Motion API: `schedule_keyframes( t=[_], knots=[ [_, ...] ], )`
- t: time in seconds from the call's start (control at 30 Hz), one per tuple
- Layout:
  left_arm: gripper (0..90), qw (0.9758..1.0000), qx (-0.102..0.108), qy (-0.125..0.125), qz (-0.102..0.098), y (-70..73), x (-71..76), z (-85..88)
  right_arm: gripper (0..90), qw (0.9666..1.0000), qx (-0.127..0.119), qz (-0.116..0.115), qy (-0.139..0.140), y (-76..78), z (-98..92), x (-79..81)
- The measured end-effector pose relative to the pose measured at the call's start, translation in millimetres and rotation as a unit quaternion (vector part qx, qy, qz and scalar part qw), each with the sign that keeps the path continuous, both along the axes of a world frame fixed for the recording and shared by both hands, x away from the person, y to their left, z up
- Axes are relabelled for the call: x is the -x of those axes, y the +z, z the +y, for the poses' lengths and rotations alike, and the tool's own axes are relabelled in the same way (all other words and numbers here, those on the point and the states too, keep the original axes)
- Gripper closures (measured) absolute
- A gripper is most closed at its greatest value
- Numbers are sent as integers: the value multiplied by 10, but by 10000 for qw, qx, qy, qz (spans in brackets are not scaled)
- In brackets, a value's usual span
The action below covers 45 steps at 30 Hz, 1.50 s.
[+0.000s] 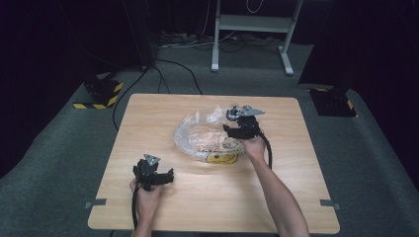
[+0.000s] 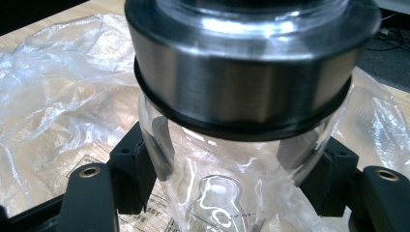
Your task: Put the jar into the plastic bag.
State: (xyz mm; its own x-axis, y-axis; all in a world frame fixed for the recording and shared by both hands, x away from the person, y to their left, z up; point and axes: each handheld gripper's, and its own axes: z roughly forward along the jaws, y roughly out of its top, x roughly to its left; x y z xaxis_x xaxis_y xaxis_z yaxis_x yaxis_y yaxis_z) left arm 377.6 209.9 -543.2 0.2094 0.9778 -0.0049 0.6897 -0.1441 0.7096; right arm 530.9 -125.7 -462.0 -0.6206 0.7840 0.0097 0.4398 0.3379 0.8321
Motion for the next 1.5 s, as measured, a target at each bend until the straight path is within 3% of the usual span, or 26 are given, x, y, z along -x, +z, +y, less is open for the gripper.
schedule_keyframes(
  t=[0.77,0.97,1.5],
  knots=[
    [36,10000,-1,-1,1,0,0,0,315,10000,36,-11,84,-38,-50,29],
    [36,10000,-14,3,-1,0,0,-2,194,9994,-276,168,145,60,-106,37],
    [36,10000,-12,3,-2,0,0,-2,170,9976,-580,129,349,244,-341,176]
  ],
)
